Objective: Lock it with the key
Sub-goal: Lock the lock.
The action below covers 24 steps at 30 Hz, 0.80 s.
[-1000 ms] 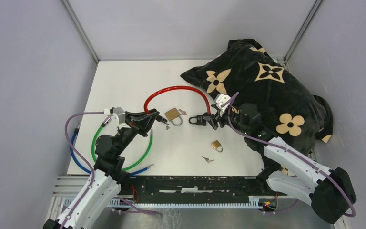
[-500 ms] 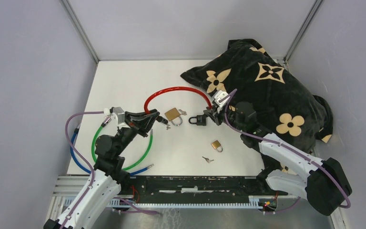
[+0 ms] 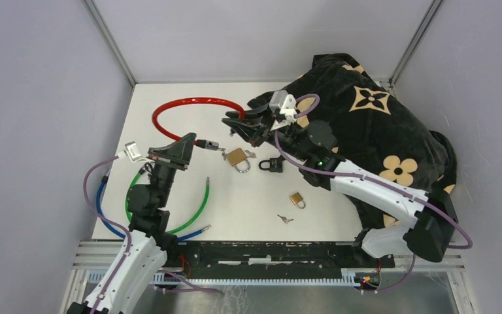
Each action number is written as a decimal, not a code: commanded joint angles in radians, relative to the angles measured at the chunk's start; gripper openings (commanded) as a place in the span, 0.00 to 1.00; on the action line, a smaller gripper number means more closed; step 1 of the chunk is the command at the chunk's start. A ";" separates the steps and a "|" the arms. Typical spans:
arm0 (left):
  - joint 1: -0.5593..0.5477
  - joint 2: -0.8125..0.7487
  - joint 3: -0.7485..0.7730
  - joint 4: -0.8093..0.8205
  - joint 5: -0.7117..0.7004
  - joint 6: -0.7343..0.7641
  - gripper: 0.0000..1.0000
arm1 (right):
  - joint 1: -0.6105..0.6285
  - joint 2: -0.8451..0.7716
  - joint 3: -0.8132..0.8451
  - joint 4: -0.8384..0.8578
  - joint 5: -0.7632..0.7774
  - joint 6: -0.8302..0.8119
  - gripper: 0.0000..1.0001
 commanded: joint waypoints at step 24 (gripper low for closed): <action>0.192 -0.082 -0.030 0.037 -0.100 -0.621 0.02 | 0.171 0.380 0.467 0.043 -0.108 -0.130 0.00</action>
